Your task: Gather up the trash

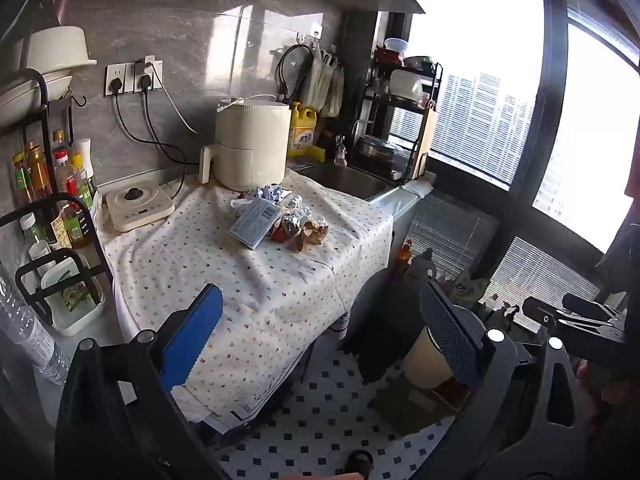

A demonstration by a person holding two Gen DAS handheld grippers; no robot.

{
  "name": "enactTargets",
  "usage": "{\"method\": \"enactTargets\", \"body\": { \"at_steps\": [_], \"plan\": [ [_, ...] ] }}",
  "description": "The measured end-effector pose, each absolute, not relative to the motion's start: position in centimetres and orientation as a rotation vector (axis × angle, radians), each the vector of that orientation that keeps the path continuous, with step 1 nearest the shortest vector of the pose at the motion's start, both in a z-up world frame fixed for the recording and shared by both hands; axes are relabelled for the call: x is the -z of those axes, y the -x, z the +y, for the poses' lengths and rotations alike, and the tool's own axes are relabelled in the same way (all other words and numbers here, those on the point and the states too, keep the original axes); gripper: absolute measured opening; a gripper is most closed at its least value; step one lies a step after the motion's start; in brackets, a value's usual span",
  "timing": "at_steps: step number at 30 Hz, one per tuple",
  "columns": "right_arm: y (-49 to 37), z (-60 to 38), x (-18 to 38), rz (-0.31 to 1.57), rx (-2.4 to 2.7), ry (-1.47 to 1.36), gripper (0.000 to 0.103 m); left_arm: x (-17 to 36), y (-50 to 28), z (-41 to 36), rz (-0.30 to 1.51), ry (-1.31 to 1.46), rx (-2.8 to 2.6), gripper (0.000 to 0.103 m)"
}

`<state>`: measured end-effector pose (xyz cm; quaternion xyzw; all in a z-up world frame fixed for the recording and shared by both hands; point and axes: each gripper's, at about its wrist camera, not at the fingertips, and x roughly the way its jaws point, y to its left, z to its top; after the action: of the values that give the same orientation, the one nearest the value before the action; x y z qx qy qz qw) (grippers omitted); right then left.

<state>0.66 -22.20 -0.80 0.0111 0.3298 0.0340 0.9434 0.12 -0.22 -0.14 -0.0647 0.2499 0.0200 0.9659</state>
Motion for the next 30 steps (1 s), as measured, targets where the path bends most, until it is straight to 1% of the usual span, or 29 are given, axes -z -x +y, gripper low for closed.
{"method": "enactTargets", "body": {
  "at_steps": [8, 18, 30],
  "plan": [
    [-0.3, -22.5, 0.5, 0.678, -0.076, -0.019, 0.095, 0.4, 0.3, -1.5, 0.51, 0.135, -0.022, 0.098],
    [-0.7, -21.5, 0.2, 0.679, -0.091, -0.023, 0.095, -1.0, 0.5, 0.4, 0.522, 0.154, -0.018, 0.098],
    [-0.8, -20.6, -0.4, 0.689, -0.101, -0.022, 0.095, -0.7, 0.4, 1.0, 0.533, 0.157, -0.016, 0.098]
  ]
}}
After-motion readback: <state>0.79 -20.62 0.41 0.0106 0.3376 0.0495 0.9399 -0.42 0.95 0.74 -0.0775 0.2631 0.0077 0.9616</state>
